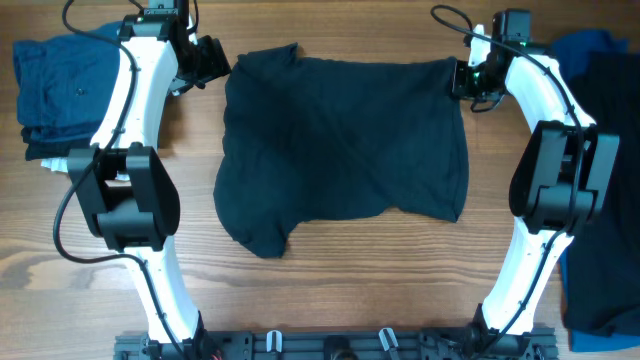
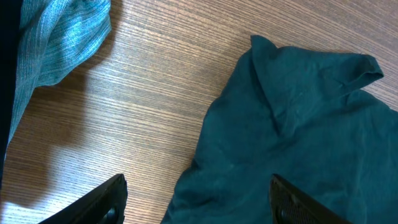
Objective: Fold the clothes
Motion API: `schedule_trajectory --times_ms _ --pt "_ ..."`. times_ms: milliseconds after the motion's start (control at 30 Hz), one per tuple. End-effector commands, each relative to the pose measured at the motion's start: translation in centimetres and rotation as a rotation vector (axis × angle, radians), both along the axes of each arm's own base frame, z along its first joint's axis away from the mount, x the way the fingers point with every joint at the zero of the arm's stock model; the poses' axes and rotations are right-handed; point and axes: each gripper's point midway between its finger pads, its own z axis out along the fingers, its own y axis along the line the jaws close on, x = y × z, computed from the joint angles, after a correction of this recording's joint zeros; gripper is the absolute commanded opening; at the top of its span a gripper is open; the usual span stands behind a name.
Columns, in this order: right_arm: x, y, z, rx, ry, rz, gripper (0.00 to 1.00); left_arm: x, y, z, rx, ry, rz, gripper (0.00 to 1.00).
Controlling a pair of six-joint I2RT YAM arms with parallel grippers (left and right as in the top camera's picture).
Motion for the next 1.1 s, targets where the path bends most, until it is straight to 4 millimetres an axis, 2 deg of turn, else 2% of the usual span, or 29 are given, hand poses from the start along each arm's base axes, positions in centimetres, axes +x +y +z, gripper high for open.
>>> schedule_trajectory --times_ms 0,133,367,533,700,867,967,1067 --pt "-0.2 0.2 -1.5 0.032 0.032 -0.04 0.29 -0.1 0.0 -0.9 -0.004 0.017 -0.018 0.73" --pt "-0.7 0.2 -3.9 0.04 0.074 -0.054 0.28 -0.1 0.0 -0.9 -0.004 0.017 -0.018 0.73" --pt "-0.6 0.2 -4.4 0.047 0.077 -0.072 0.27 -0.1 0.0 -0.9 -0.004 0.017 -0.018 0.73" --pt "-0.8 0.2 -6.3 0.066 0.116 -0.126 0.29 -0.1 0.0 -0.9 -0.003 0.017 -0.018 0.73" --pt "0.0 -0.1 -5.7 0.072 0.091 -0.144 0.46 -0.1 0.0 -0.9 -0.003 0.017 -0.019 0.73" --pt "0.1 -0.8 -5.5 0.075 0.089 -0.175 0.47 -0.1 0.0 -0.9 -0.003 0.018 -0.019 0.73" --pt "-0.8 -2.8 -6.0 0.048 0.135 -0.275 0.46 -0.1 0.0 -0.9 -0.003 0.018 -0.019 0.73" --pt "-0.7 -2.4 -5.8 0.076 0.129 -0.252 0.45 -0.1 0.0 -0.9 -0.004 0.017 -0.018 0.73"
